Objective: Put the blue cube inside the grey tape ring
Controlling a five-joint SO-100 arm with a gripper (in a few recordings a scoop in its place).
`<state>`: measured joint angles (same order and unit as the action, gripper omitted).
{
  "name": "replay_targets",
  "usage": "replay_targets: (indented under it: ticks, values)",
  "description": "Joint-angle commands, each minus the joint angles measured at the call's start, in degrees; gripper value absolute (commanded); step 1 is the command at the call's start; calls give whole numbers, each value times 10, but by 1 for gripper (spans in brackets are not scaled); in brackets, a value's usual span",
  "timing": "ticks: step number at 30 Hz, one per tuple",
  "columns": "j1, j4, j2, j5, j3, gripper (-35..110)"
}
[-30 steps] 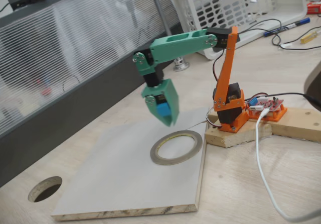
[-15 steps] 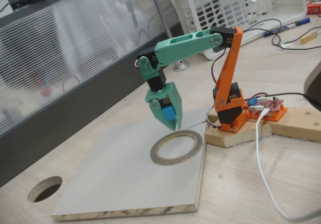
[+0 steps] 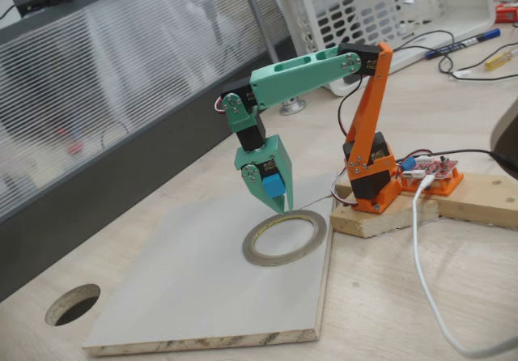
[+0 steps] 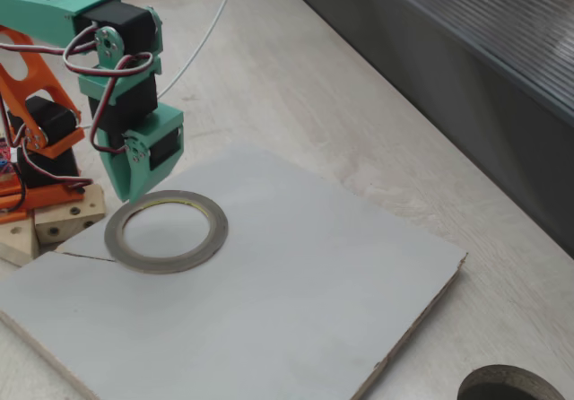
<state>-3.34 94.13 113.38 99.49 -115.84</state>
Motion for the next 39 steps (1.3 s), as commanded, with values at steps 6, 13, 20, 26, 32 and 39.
replay_targets:
  ticks: [6, 13, 20, 26, 32, 39]
  values:
    - [28, 2, 10, 4, -5, 34]
    - [49, 8, 10, 4, -5, 51]
    - [49, 4, 10, 4, -5, 52]
    - [49, 4, 11, 2, -5, 52]
    - [50, 3, 11, -1, 4, 51]
    - [67, 1, 16, 4, 18, 24]
